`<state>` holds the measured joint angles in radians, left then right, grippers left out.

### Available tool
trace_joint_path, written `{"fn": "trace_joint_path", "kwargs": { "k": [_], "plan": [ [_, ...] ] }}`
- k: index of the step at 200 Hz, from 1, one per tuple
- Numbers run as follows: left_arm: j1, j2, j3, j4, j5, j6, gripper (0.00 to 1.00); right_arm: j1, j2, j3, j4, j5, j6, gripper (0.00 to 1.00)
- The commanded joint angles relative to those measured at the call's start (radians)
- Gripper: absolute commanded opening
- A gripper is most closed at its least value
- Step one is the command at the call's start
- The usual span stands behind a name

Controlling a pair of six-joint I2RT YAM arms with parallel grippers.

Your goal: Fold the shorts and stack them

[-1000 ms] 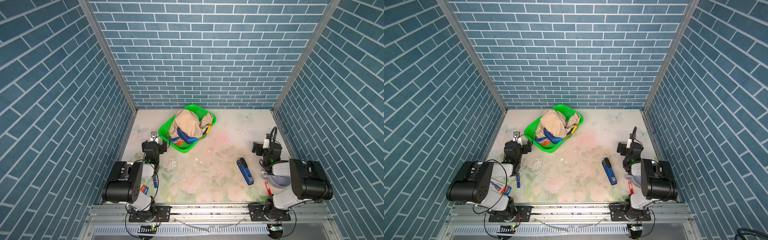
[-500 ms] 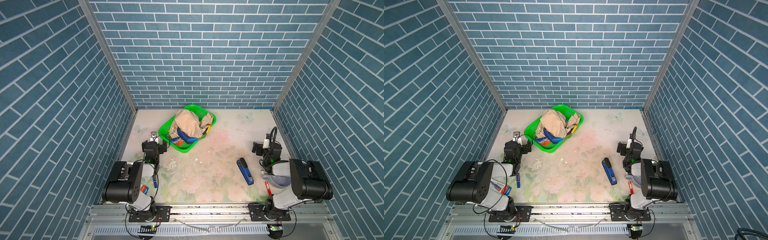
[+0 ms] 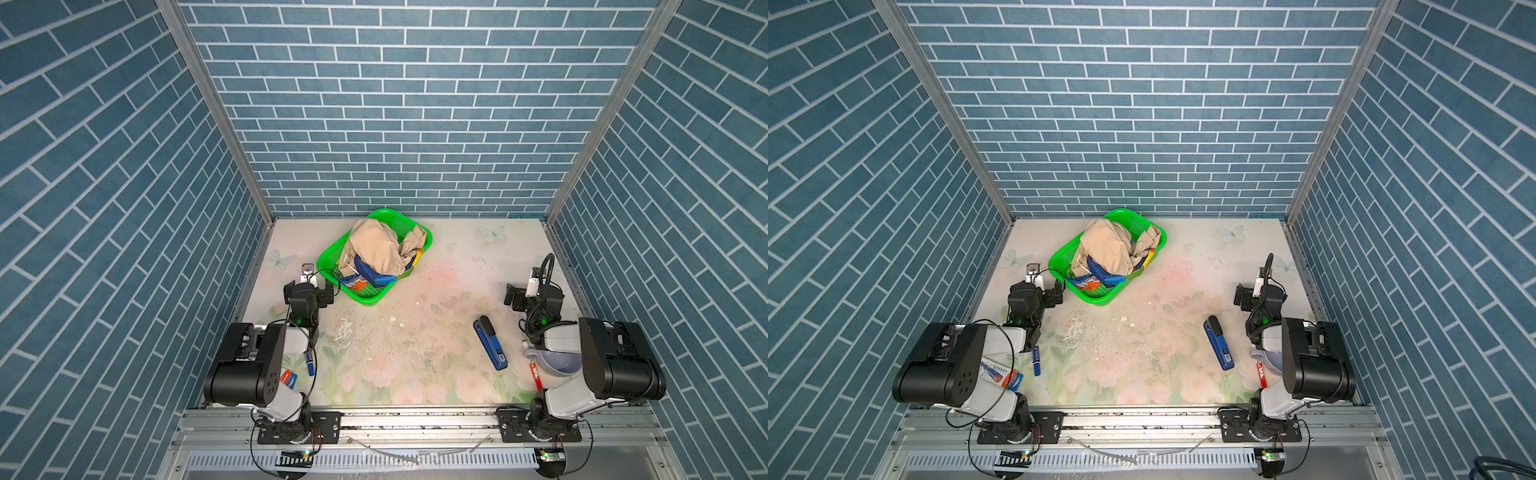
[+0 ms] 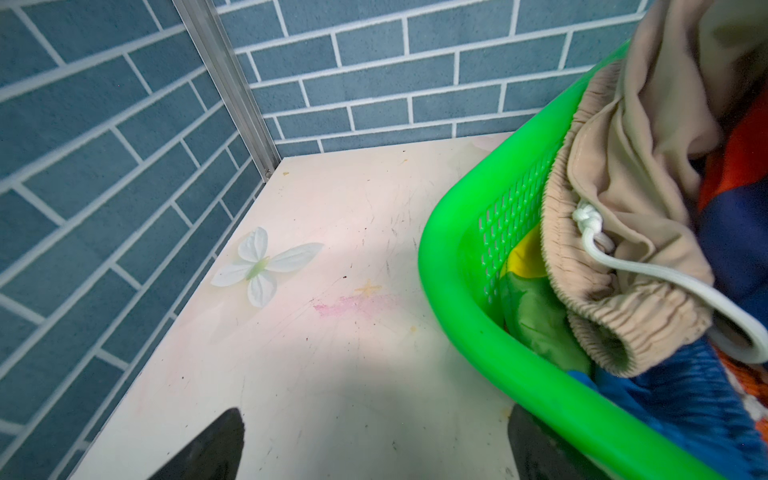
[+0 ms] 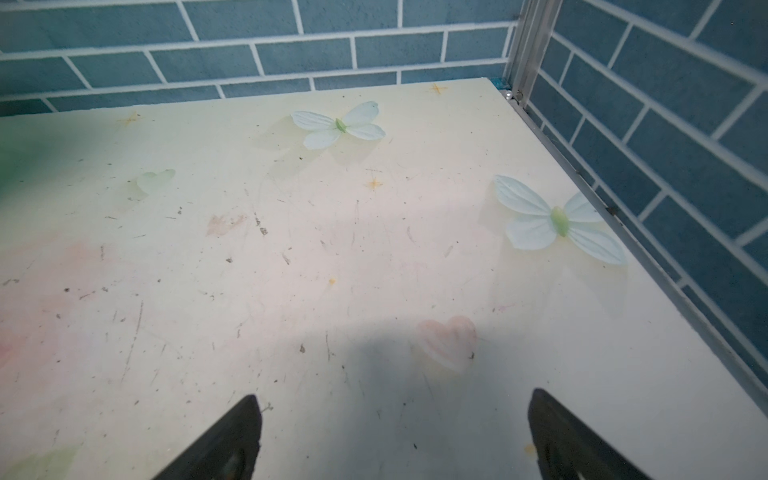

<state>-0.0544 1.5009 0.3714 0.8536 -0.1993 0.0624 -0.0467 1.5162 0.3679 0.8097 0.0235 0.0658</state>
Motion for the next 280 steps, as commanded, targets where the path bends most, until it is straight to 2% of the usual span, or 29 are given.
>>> {"fn": "trace_joint_path", "kwargs": {
  "k": [1, 16, 27, 49, 61, 74, 93, 104, 121, 156, 172, 200, 237, 269, 280],
  "plan": [
    [-0.012, -0.152, 0.004, -0.102, -0.08, -0.021, 1.0, -0.004, -0.169, 0.07, -0.176, 0.113, 0.029, 0.99],
    [-0.012, -0.296, 0.027, -0.228, -0.105, -0.046, 1.0, 0.006, -0.265, 0.105, -0.299, 0.226, 0.098, 0.99],
    [-0.013, -0.388, 0.056, -0.32, -0.151, -0.101, 1.0, 0.025, -0.316, 0.139, -0.389, 0.262, 0.114, 0.99],
    [-0.015, -0.505, 0.167, -0.585, -0.326, -0.355, 1.0, 0.164, -0.395, 0.189, -0.512, 0.467, 0.062, 0.99],
    [-0.013, -0.552, 0.253, -0.803, -0.36, -0.513, 1.0, 0.256, -0.438, 0.22, -0.565, 0.524, 0.045, 0.99],
    [-0.013, -0.597, 0.315, -0.951, -0.35, -0.627, 1.0, 0.321, -0.453, 0.286, -0.656, 0.462, 0.063, 0.99],
    [-0.004, -0.636, 0.359, -1.026, -0.317, -0.7, 1.0, 0.371, -0.355, 0.458, -0.852, 0.368, 0.111, 0.99],
    [0.004, -0.645, 0.384, -1.047, -0.249, -0.696, 0.99, 0.411, -0.273, 0.554, -0.927, 0.36, 0.117, 0.99],
    [0.004, -0.641, 0.423, -1.074, -0.144, -0.66, 1.0, 0.504, -0.163, 0.655, -0.942, 0.36, 0.078, 0.99],
    [0.003, -0.596, 0.484, -1.201, -0.062, -0.647, 1.0, 0.684, 0.074, 0.906, -0.954, 0.326, 0.006, 0.98],
    [0.002, -0.577, 0.487, -1.259, -0.055, -0.641, 0.95, 0.719, 0.2, 1.075, -1.029, 0.236, 0.013, 0.97],
    [0.001, -0.581, 0.442, -1.291, -0.054, -0.628, 0.76, 0.761, 0.401, 1.31, -1.07, 0.085, 0.016, 0.97],
    [-0.004, -0.55, 0.378, -1.255, -0.026, -0.651, 0.78, 0.777, 0.644, 1.628, -1.17, -0.001, 0.022, 0.97],
    [-0.007, -0.448, 0.374, -1.205, 0.004, -0.662, 0.78, 0.781, 0.785, 1.784, -1.212, -0.104, 0.025, 0.93],
    [-0.01, -0.414, 0.374, -1.186, 0.011, -0.668, 0.77, 0.788, 0.815, 1.816, -1.216, -0.176, 0.023, 0.91]
  ]
}}
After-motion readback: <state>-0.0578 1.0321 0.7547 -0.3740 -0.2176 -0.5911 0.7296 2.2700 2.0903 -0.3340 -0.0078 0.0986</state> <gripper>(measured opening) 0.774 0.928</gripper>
